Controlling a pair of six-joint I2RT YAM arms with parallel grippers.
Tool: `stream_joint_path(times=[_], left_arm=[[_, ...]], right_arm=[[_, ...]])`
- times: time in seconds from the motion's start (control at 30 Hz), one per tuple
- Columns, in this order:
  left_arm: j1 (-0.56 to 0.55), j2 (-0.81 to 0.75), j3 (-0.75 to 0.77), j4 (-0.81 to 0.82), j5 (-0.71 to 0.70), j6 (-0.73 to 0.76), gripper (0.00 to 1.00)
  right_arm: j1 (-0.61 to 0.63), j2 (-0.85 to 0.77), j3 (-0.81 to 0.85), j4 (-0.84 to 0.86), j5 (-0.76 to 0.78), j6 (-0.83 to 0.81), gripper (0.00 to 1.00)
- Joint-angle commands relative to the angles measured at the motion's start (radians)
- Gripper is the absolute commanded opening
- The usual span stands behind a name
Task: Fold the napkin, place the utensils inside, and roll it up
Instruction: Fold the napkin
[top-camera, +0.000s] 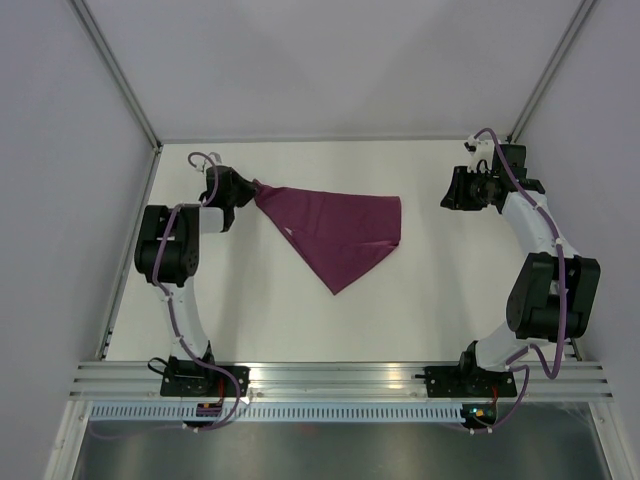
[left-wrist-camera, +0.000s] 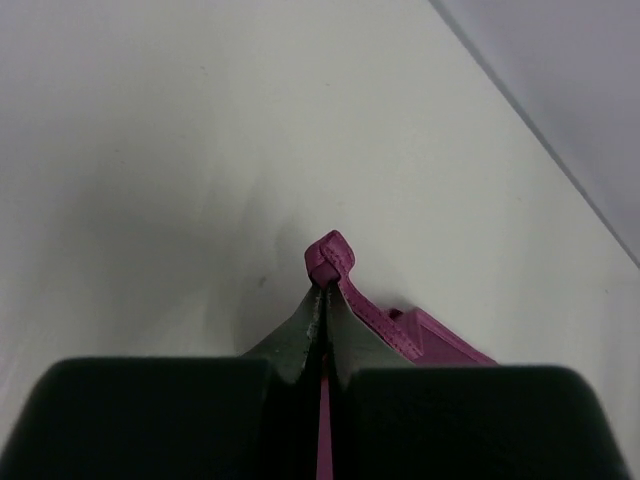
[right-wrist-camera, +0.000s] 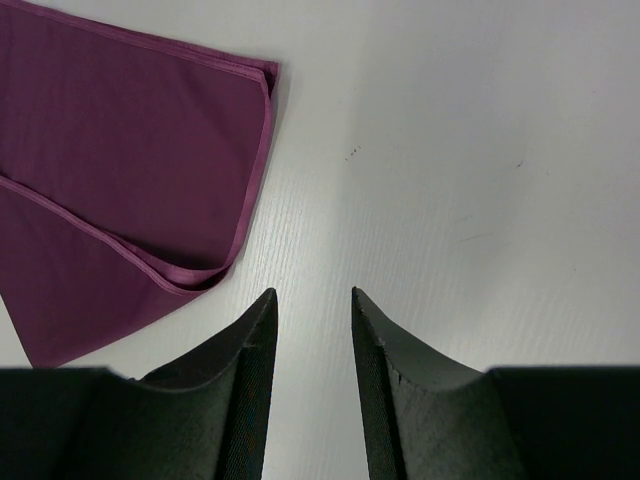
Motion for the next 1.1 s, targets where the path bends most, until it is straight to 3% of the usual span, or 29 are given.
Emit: stream_joint_path(times=[0.0, 0.57, 0.7, 1.07], left_arm=[[0.003, -0.104, -0.075, 0.284, 0.107, 0.043, 0.02], [-0.02, -0.215, -0.431, 0.849, 0.486, -0.052, 0.02], [-0.061, -0.252, -0.472, 0.857, 0.534, -0.027, 0.02], [-0.225, -0.376, -0.545, 0.676, 0.466, 0.149, 0.02]], right_arm=[[-0.004, 0.001, 0.002, 0.001, 0.001, -0.01, 0.41], [-0.004, 0.015, 0.007, 0.003, 0.011, -0.012, 0.4], [-0.004, 0.017, 0.007, 0.0, 0.014, -0.013, 0.41], [-0.002, 0.021, 0.007, 0.0, 0.014, -0.012, 0.4]])
